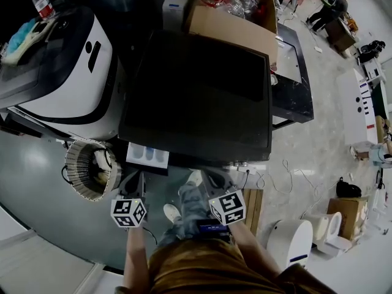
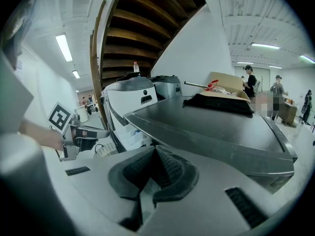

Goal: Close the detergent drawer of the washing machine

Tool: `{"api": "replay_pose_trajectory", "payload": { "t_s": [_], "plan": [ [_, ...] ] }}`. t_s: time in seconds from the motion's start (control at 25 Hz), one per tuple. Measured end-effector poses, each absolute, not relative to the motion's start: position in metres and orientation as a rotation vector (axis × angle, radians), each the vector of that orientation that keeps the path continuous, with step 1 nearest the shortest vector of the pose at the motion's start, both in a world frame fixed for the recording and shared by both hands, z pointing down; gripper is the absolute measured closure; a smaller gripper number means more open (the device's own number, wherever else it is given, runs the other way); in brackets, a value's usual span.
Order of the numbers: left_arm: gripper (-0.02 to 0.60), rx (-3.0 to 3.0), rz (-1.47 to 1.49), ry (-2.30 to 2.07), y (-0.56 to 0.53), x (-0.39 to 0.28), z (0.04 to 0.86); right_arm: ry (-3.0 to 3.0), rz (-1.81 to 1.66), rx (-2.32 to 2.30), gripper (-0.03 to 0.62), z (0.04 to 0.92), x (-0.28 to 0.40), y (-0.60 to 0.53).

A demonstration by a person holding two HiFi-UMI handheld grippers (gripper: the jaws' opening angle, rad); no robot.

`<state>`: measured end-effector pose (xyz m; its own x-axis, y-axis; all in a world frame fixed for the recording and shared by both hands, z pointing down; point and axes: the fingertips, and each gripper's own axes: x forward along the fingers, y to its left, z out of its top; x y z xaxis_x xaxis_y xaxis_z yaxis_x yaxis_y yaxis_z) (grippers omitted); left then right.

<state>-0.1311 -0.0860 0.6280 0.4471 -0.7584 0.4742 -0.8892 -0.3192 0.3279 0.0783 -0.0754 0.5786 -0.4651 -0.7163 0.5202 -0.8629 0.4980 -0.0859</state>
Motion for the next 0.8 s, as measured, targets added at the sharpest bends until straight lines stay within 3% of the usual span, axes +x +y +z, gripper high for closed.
{"api": "replay_pose_trajectory", "payload": {
  "t_s": [0.8],
  "plan": [
    [0.557,2.140,0.282,-1.395,-0.116,-0.124,0.628,-2.390,0.507,1.247,0.582,0.577,0.079,-0.084]
  ]
}}
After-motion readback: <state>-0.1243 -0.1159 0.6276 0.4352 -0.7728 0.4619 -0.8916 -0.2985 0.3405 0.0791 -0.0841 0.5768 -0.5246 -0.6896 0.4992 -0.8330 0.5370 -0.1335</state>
